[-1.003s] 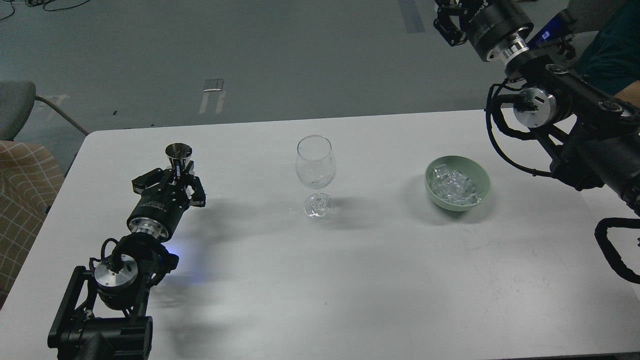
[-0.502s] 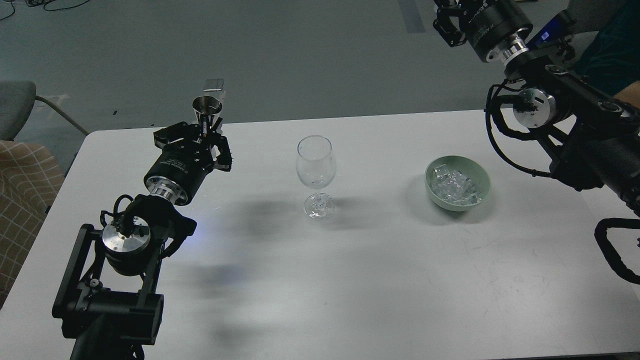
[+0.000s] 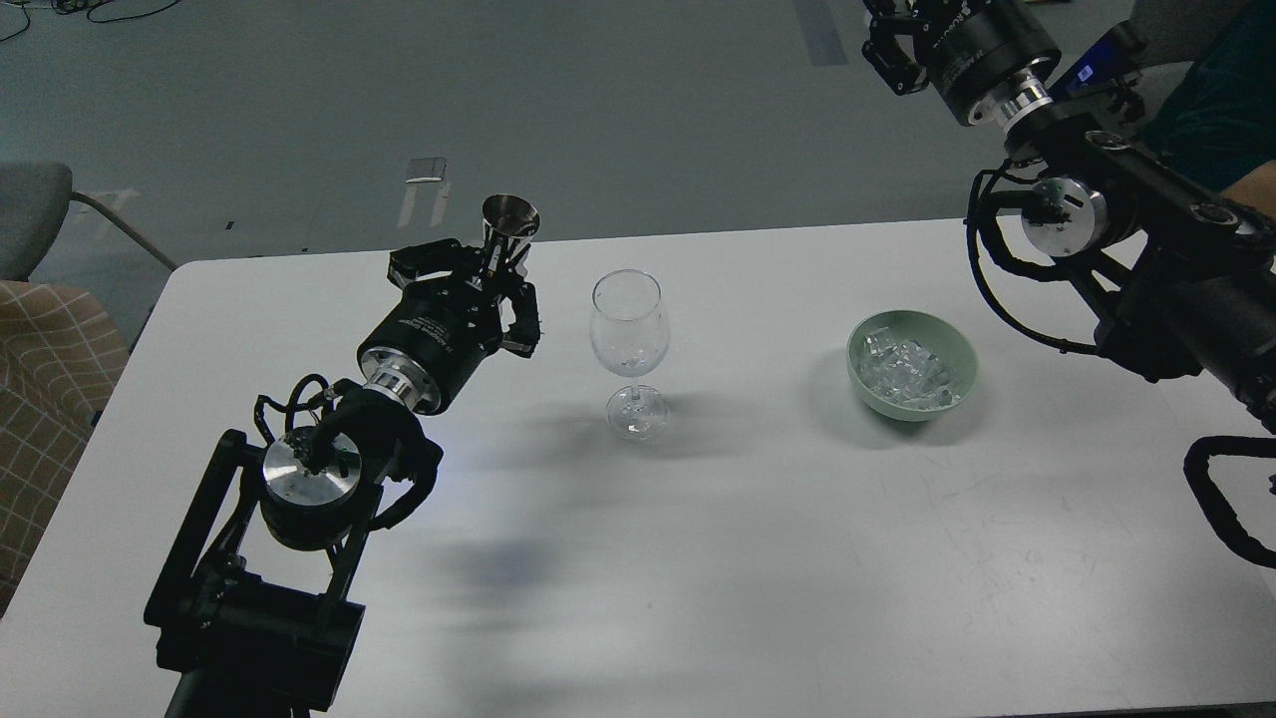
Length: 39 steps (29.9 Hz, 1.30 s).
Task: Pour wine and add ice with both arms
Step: 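Carry the jigger with the left gripper up beside the wine glass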
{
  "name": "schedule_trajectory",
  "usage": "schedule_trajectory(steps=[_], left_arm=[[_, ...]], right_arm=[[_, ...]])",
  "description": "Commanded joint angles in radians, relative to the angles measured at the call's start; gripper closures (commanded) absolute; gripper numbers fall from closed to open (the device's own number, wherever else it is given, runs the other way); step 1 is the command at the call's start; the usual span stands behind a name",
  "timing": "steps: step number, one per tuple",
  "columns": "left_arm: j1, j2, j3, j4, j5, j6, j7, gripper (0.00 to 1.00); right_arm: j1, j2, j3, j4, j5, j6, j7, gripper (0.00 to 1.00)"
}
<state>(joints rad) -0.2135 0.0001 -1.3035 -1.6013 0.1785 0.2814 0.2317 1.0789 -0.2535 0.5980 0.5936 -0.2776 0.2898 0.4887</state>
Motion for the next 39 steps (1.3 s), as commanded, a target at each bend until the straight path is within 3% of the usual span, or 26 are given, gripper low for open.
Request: schedule_trajectory(steps=[1, 11, 39], left_arm=[[0.000, 0.000, 0.030, 0.000, 0.047, 0.015, 0.000, 0.95], [-0.024, 0.000, 0.041, 0.001, 0.102, 0.088, 0.000, 0.95], [-0.029, 0.000, 0.130, 0.004, 0.240, 0.088, 0.011, 0.94]], right_arm=[[-0.002, -0.001, 0.000, 0.000, 0.000, 0.000, 0.000, 0.00], [-0.004, 0.002, 0.000, 0.000, 0.000, 0.000, 0.000, 0.00], [-0.010, -0.001, 0.000, 0.002, 0.002, 0.000, 0.000, 0.00]])
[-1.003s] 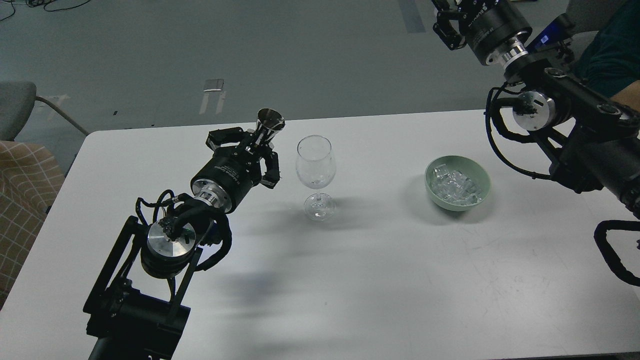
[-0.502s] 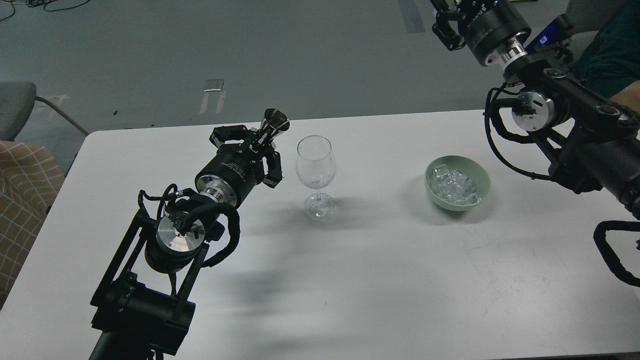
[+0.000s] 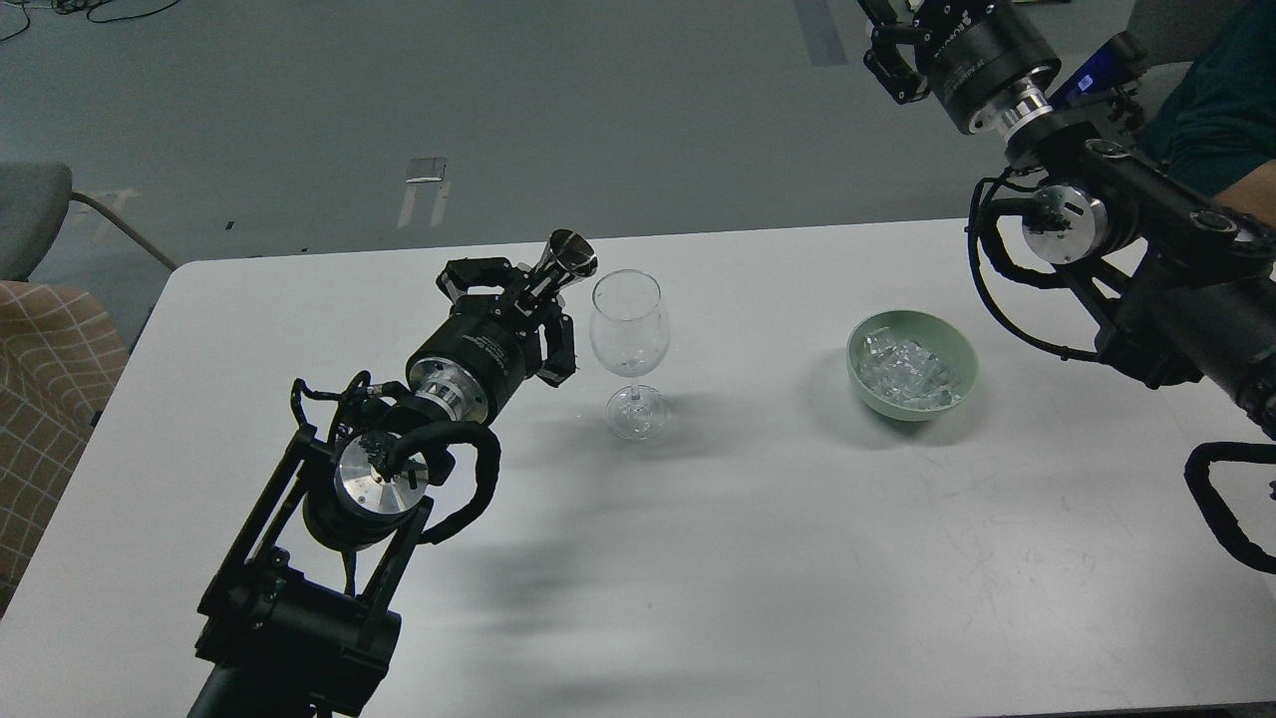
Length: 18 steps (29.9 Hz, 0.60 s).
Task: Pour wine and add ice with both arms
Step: 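Carry the jigger with the left gripper up beside the wine glass, then tilt the jigger over the wine glass rim with the left gripper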
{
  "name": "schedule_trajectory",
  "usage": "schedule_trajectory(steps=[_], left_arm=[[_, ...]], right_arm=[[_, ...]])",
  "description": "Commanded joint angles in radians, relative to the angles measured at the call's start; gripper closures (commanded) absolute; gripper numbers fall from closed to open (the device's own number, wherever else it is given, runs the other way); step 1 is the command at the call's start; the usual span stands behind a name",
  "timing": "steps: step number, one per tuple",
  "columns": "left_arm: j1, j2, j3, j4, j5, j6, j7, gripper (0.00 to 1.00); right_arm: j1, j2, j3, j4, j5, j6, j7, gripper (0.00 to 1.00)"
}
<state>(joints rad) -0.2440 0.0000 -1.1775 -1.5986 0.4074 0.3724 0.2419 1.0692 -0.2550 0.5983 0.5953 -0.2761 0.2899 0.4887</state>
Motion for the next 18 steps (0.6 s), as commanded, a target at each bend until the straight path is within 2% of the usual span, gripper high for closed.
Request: schedule_trajectory(steps=[1, 18], left_arm=[[0.002, 0.000, 0.005, 0.002, 0.013, -0.003, -0.001, 0.94], [0.000, 0.000, 0.044, 0.009, 0.134, -0.009, -0.001, 0.93]], right_arm=[[0.000, -0.001, 0.000, 0.000, 0.000, 0.000, 0.000, 0.00], [0.000, 0.000, 0.000, 0.000, 0.000, 0.000, 0.000, 0.00]])
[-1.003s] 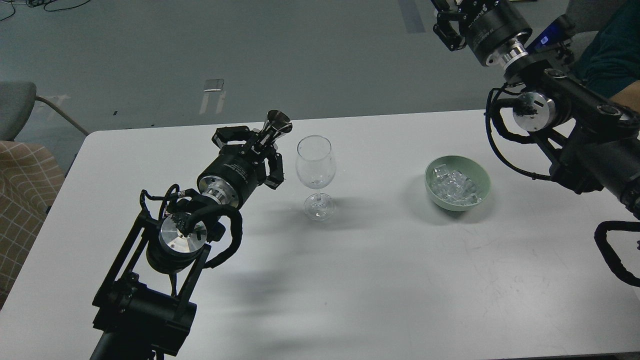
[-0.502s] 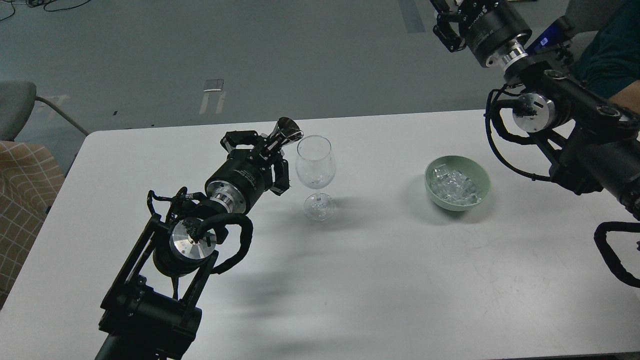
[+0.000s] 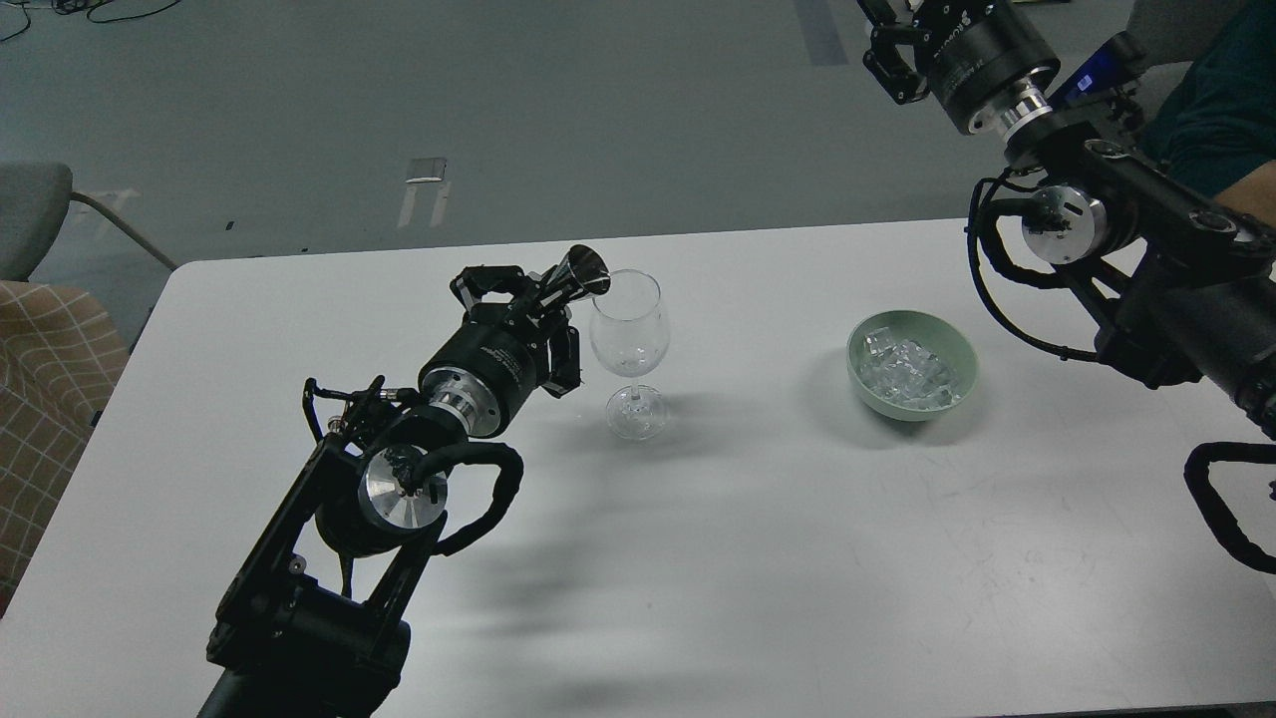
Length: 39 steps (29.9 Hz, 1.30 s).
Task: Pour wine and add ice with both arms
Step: 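Tilt the jigger over the wine glass rim with the left gripper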
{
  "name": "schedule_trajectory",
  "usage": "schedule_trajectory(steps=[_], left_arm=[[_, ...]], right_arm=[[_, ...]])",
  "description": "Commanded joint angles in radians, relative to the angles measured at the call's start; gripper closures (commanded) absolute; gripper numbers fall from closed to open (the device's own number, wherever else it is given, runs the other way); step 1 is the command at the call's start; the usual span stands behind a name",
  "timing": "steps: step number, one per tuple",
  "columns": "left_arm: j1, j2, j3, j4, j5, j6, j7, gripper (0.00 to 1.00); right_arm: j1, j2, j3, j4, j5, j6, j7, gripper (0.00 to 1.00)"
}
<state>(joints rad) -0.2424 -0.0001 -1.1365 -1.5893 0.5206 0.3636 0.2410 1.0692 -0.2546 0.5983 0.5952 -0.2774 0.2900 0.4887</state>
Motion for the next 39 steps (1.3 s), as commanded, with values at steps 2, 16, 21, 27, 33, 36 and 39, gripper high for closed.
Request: schedule_trajectory(steps=[2, 16, 21, 27, 33, 36, 39], left_arm=[[-0.005, 0.000, 0.003, 0.000, 0.038, 0.000, 0.000, 0.93], [-0.018, 0.000, 0.041, 0.006, 0.147, 0.000, 0.000, 0.93], [-0.021, 0.000, 0.043, 0.008, 0.159, 0.000, -0.002, 0.93], [-0.032, 0.000, 0.044, 0.018, 0.170, 0.000, -0.002, 0.93], [-0.041, 0.000, 0.044, 0.038, 0.243, -0.002, -0.003, 0.93], [-0.054, 0.000, 0.046, 0.040, 0.249, 0.000, -0.002, 0.93], [-0.057, 0.000, 0.046, 0.048, 0.280, 0.000, -0.002, 0.93]], right_arm=[[0.000, 0.000, 0.000, 0.000, 0.001, 0.000, 0.000, 0.00], [-0.003, 0.002, 0.000, 0.000, 0.000, 0.000, 0.000, 0.00], [-0.003, 0.000, 0.000, 0.000, 0.001, 0.000, 0.000, 0.00], [-0.003, 0.001, 0.000, 0.000, 0.001, 0.000, 0.000, 0.00], [-0.005, 0.002, 0.000, 0.000, 0.001, 0.000, 0.000, 0.00], [-0.005, 0.002, 0.000, 0.000, 0.001, 0.000, 0.000, 0.00], [-0.005, 0.002, 0.000, 0.000, 0.001, 0.000, 0.000, 0.00]])
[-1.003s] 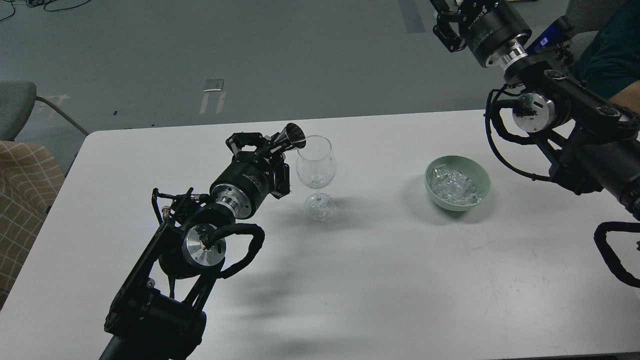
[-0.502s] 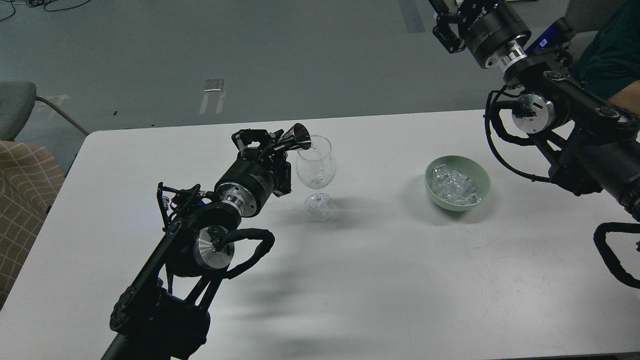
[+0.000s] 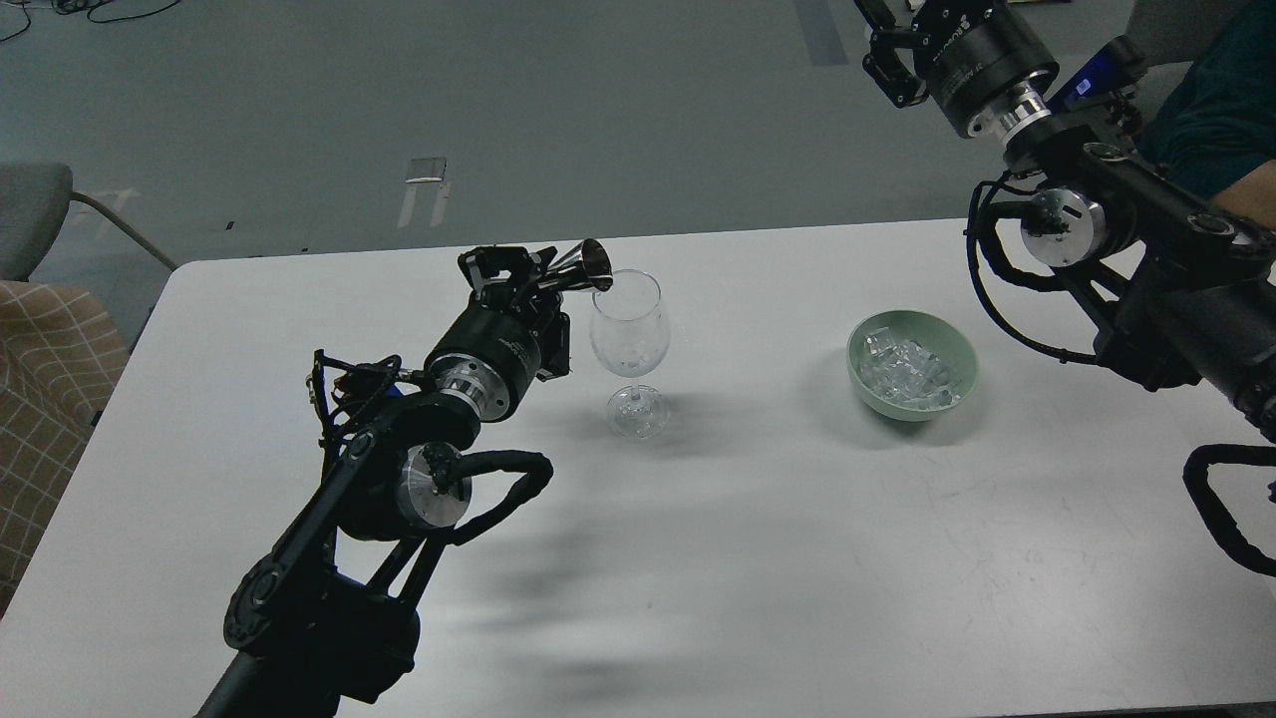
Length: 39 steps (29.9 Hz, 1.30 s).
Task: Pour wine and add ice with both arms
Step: 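Tilt the jigger over the wine glass rim with the left gripper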
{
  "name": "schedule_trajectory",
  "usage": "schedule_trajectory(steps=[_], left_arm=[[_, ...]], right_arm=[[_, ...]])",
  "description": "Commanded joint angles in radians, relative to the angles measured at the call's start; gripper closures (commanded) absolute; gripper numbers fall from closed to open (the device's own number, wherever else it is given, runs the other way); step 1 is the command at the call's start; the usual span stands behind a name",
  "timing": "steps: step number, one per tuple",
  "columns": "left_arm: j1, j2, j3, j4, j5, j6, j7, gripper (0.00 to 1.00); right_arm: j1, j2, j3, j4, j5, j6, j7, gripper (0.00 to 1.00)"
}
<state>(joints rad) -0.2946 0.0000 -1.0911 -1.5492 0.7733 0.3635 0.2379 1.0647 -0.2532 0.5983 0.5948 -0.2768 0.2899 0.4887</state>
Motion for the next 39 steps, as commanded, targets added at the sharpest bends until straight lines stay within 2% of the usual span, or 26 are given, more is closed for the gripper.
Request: schedule_trajectory(steps=[1, 13, 39], left_arm=[[-0.006, 0.000, 0.000, 0.011, 0.038, 0.000, 0.000, 0.93], [-0.038, 0.000, 0.005, 0.015, 0.129, -0.009, 0.001, 0.92], [-0.049, 0.000, 0.008, 0.014, 0.282, -0.101, -0.003, 0.92]], right_arm=[[0.000, 0.000, 0.000, -0.001, 0.001, 0.000, 0.000, 0.00], [-0.002, 0.000, 0.000, 0.000, 0.001, 0.000, 0.000, 0.00], [-0.005, 0.002, 0.001, -0.001, 0.001, -0.002, 0.000, 0.00]])
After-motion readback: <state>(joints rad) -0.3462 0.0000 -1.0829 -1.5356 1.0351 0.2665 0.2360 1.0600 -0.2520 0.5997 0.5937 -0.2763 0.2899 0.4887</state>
